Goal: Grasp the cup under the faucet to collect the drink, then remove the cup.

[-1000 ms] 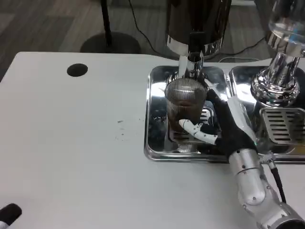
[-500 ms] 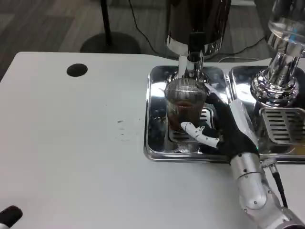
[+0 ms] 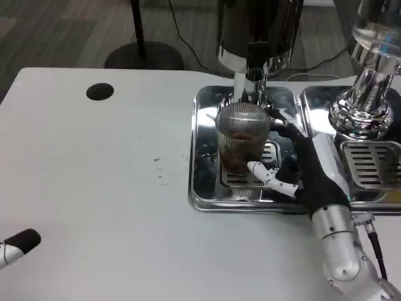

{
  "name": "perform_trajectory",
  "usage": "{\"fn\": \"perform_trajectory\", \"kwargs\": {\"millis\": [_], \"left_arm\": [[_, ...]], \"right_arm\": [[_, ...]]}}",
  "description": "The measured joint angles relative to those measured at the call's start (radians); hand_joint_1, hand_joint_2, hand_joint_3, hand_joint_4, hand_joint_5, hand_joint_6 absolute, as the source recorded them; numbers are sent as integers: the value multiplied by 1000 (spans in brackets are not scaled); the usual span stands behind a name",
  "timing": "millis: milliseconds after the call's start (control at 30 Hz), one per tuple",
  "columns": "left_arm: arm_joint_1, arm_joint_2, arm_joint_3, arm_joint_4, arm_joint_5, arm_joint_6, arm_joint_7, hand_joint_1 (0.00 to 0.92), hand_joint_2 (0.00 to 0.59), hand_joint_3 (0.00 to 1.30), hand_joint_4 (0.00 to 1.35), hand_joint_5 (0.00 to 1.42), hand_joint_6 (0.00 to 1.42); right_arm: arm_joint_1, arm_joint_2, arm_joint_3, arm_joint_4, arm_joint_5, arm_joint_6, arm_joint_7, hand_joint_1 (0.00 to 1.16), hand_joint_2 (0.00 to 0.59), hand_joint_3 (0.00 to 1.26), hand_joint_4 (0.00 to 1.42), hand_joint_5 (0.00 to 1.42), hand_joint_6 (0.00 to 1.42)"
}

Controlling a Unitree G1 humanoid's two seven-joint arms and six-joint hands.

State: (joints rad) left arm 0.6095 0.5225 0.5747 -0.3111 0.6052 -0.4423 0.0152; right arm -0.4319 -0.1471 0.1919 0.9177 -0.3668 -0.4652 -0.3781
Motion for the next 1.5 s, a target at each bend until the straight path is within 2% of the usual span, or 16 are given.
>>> {"fn": "perform_trajectory", "kwargs": {"millis": [100, 300, 467, 667, 967, 1233, 1500], "left_arm": [[-39, 27, -33, 44, 18, 23, -4, 0, 62, 63, 0, 0, 0], [-53, 32, -51, 53, 29, 33, -4, 0, 63, 65, 0, 0, 0], [-53, 38, -51, 53, 29, 33, -4, 0, 63, 66, 0, 0, 0], [-50, 38, -51, 52, 29, 33, -4, 0, 63, 66, 0, 0, 0], [-32, 38, -51, 49, 28, 31, -4, 0, 63, 66, 0, 0, 0], [-24, 38, -47, 39, 27, 29, -4, 0, 63, 66, 0, 0, 0], [-24, 38, -45, 36, 27, 29, -4, 0, 63, 66, 0, 0, 0]], "right_arm": [[5, 1, 0, -10, 0, 6, 0, 743, 223, 162, 230, 169, 100], [7, 1, -1, -18, 0, 13, 0, 743, 223, 162, 230, 169, 100], [7, 5, 1, -18, 0, 16, 0, 743, 224, 162, 228, 169, 100], [5, 30, 13, -18, -2, 26, 0, 745, 226, 156, 222, 169, 100], [-10, 39, 15, -4, -2, 36, 0, 746, 225, 148, 216, 169, 100], [-55, 48, 16, 50, -2, 37, 0, 753, 208, 88, 111, 138, 82], [-82, 57, 14, 86, -1, 48, 0, 737, 213, 24, 74, 122, 82]]}}
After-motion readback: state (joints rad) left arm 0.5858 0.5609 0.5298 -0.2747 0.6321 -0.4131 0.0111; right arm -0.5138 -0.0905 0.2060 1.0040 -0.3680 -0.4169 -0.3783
